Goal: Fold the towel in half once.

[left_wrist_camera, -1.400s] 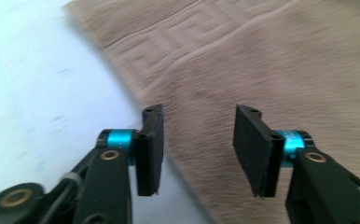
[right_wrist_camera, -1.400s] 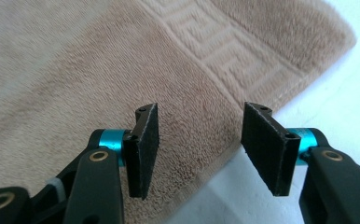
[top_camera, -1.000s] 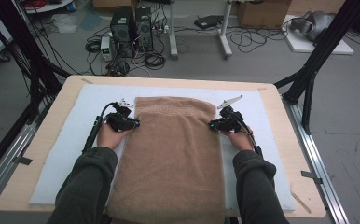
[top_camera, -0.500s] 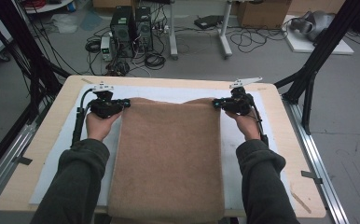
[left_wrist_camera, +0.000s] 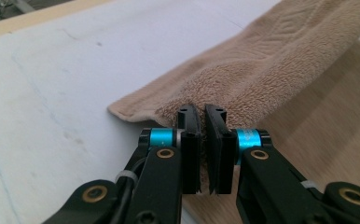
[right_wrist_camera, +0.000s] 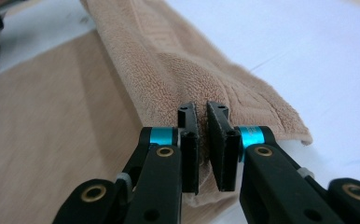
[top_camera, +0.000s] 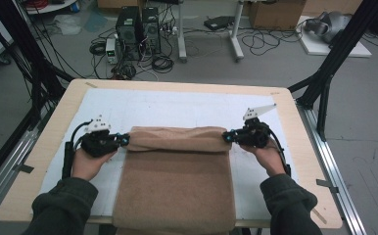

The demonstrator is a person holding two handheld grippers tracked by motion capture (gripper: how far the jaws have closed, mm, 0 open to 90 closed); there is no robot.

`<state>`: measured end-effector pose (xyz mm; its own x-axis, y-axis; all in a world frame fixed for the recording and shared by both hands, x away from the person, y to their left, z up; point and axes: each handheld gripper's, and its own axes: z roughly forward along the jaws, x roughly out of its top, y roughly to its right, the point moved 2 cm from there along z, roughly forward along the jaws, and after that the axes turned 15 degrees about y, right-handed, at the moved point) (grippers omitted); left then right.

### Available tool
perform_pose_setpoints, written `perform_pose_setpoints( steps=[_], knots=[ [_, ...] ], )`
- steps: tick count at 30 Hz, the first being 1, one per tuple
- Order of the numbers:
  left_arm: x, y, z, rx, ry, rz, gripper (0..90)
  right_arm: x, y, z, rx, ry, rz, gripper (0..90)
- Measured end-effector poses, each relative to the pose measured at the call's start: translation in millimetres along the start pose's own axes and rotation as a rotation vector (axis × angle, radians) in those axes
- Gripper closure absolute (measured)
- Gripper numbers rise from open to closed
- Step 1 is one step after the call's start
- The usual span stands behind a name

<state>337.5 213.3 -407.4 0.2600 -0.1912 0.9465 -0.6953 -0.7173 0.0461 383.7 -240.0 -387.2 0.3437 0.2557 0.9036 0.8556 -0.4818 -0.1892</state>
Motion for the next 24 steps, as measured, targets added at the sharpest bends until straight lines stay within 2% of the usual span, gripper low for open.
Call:
perform_pose_setpoints(
  steps=[4, 6, 9, 12, 14, 16, 17, 20, 24],
  knots=[
    [-23.8, 18.1, -15.0, -0.033, -0.019, -0.01, 84.2, -25.2, -20.6, -5.6, 0.027, -0.026, -0.022, 83.6],
    [-35.9, 24.2, -18.6, -0.04, -0.03, -0.007, 83.9, -41.7, -26.9, -6.2, 0.033, -0.045, -0.011, 83.6],
    [-51.4, 27.5, -19.0, -0.051, -0.07, -0.015, 82.1, -63.8, -31.1, -2.1, 0.034, -0.075, 0.006, 83.5],
    [-55.4, 24.9, -21.0, -0.053, -0.072, -0.039, 72.5, -76.0, -31.7, 1.8, 0.027, -0.093, 0.017, 81.4],
    [-51.1, 21.5, -24.5, -0.046, -0.063, -0.057, 62.1, -74.8, -30.8, 0.8, 0.019, -0.089, 0.018, 70.3],
    [-43.4, 18.0, -29.2, -0.046, -0.051, -0.05, 56.7, -69.0, -30.9, -3.4, 0.016, -0.085, 0.017, 64.2],
    [-39.2, 16.6, -30.8, -0.045, -0.042, -0.055, 54.8, -64.8, -31.1, -6.3, 0.011, -0.07, 0.002, 60.3],
    [-25.9, 11.9, -29.8, -0.036, -0.024, -0.048, 53.1, -49.5, -28.7, -13.9, -0.022, -0.011, -0.007, 52.0],
    [-13.5, 6.5, -14.7, -0.021, -0.016, -0.045, 52.7, -33.8, -20.6, -8.9, -0.06, 0.016, -0.014, 49.7]
  ],
)
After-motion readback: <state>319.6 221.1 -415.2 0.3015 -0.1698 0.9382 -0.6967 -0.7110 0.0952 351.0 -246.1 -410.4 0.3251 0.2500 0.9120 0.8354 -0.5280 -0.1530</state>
